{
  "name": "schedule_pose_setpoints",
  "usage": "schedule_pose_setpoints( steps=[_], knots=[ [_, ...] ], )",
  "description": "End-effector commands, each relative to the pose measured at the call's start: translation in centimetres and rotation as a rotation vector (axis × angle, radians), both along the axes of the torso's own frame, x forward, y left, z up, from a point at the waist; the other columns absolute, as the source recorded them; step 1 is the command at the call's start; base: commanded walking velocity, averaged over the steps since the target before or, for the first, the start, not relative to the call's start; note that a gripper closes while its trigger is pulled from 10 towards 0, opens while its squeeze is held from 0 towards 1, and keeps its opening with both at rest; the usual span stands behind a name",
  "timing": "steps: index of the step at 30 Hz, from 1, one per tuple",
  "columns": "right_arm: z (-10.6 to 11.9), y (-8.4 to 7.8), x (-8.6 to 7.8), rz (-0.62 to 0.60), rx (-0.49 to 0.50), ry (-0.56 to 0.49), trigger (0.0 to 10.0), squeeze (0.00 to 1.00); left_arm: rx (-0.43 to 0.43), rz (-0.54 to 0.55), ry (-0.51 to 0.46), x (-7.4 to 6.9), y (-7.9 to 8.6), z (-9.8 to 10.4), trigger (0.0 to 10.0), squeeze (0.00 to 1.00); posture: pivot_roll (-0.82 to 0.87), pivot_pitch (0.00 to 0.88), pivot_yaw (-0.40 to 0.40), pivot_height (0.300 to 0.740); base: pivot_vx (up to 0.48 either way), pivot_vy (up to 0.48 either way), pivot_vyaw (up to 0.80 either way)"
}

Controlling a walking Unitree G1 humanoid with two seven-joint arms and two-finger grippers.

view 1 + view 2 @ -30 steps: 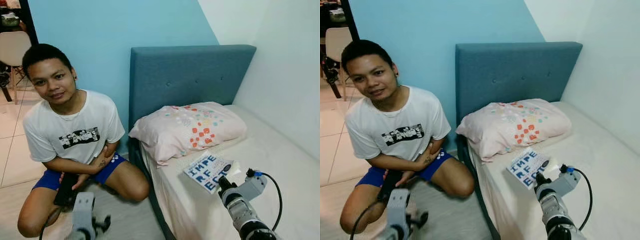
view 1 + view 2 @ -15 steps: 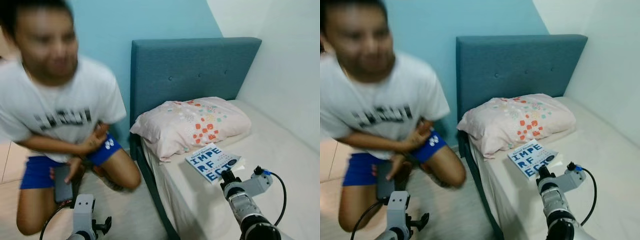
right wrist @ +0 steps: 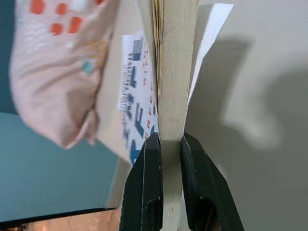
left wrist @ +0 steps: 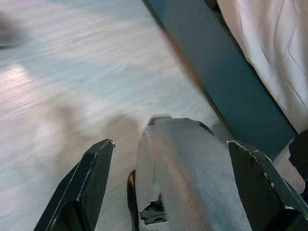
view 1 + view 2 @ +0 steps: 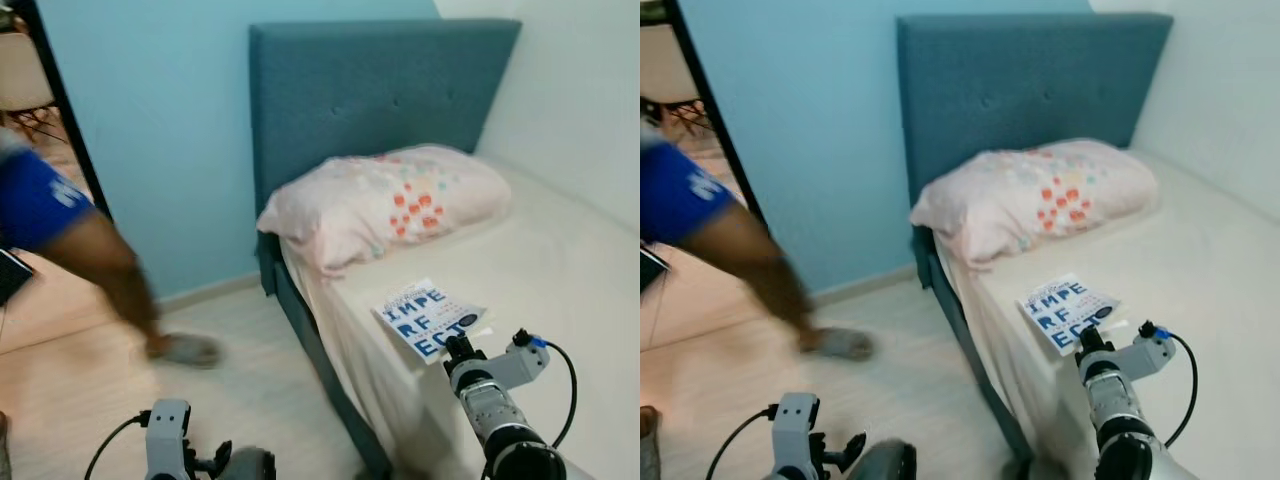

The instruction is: Clean up the room

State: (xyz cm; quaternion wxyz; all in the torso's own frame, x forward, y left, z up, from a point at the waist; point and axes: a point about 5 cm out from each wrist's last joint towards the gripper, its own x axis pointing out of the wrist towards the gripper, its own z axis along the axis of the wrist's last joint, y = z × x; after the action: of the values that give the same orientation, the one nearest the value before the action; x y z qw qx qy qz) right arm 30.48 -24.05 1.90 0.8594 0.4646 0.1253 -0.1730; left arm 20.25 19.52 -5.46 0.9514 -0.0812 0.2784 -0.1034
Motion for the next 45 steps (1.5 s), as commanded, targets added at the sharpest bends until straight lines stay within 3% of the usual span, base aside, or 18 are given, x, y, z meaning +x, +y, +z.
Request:
schedule_pose_setpoints(
  steps=[1,4,6,11,15,24,27,30,36,37,39,40,43,44,45],
  knots=[
    [0.4,-0.2,0.3,0.011,-0.014,-0.015,10.0,0.00,0.001,-0.015,-0.008,-0.4,0.1,0.0,10.0,0.00,0.19,0.139,-0.075,0.566,0.000,0.000,0.00],
    [0.7,-0.4,0.4,0.020,-0.026,-0.016,10.0,0.00,-0.001,-0.024,-0.014,-0.9,0.3,-0.1,10.0,0.00,0.20,0.154,-0.072,0.561,0.000,0.000,0.00],
    [1.6,-0.5,1.2,0.078,-0.050,-0.030,10.0,0.00,-0.002,-0.047,-0.037,-2.3,1.0,-0.1,10.0,0.00,0.23,0.205,-0.064,0.556,0.000,0.000,0.00],
    [2.0,-0.3,1.6,0.112,-0.065,-0.042,10.0,0.00,-0.002,-0.051,-0.045,-2.7,1.2,-0.1,10.0,0.00,0.23,0.218,-0.061,0.556,0.000,0.000,0.00],
    [4.5,0.0,3.6,0.177,-0.125,-0.106,10.0,0.00,0.004,-0.064,-0.087,-3.9,2.1,0.5,10.0,0.00,0.28,0.283,-0.048,0.556,0.000,0.000,0.00],
    [8.0,-0.4,5.7,0.171,-0.178,-0.173,10.0,0.00,0.012,-0.082,-0.148,-5.5,2.8,1.9,10.0,0.00,0.33,0.340,-0.034,0.556,0.000,0.000,0.00],
    [8.7,0.4,6.3,0.212,-0.174,-0.200,10.0,0.00,0.016,-0.090,-0.157,-6.5,3.1,2.5,10.0,0.00,0.35,0.356,-0.028,0.556,0.000,0.000,0.00],
    [8.9,1.4,6.7,0.259,-0.185,-0.203,10.0,0.00,0.019,-0.094,-0.155,-7.0,3.2,2.8,10.0,0.00,0.35,0.360,-0.024,0.556,0.000,0.000,0.00],
    [9.2,1.7,6.9,0.273,-0.184,-0.209,10.0,0.00,0.019,-0.096,-0.158,-6.7,3.3,3.2,10.0,0.00,0.35,0.362,-0.029,0.556,0.000,0.000,0.00],
    [9.3,1.8,6.9,0.274,-0.188,-0.207,10.0,0.05,0.018,-0.095,-0.160,-6.5,3.2,3.4,10.0,0.00,0.35,0.362,-0.029,0.556,0.000,0.000,0.00],
    [9.3,1.8,6.9,0.274,-0.188,-0.207,10.0,0.05,0.018,-0.095,-0.160,-6.5,3.2,3.4,10.0,0.00,0.35,0.362,-0.029,0.556,0.000,0.000,0.00],
    [9.4,1.7,7.0,0.272,-0.195,-0.205,10.0,0.36,0.018,-0.094,-0.162,-6.4,3.2,3.6,10.0,0.00,0.35,0.359,-0.028,0.556,0.000,0.000,0.00],
    [9.4,1.7,7.0,0.272,-0.195,-0.205,10.0,0.36,0.018,-0.094,-0.162,-6.4,3.2,3.6,10.0,0.00,0.35,0.359,-0.028,0.556,0.000,0.000,0.00],
    [9.5,1.4,7.0,0.258,-0.203,-0.203,10.0,1.00,0.016,-0.093,-0.163,-6.3,3.1,3.8,10.0,0.00,0.35,0.355,-0.028,0.556,0.000,0.000,0.00],
    [9.5,1.1,6.9,0.241,-0.210,-0.201,10.0,1.00,0.013,-0.091,-0.161,-6.2,3.0,3.8,10.0,0.00,0.34,0.328,-0.028,0.556,0.000,0.000,0.00]
  ],
)
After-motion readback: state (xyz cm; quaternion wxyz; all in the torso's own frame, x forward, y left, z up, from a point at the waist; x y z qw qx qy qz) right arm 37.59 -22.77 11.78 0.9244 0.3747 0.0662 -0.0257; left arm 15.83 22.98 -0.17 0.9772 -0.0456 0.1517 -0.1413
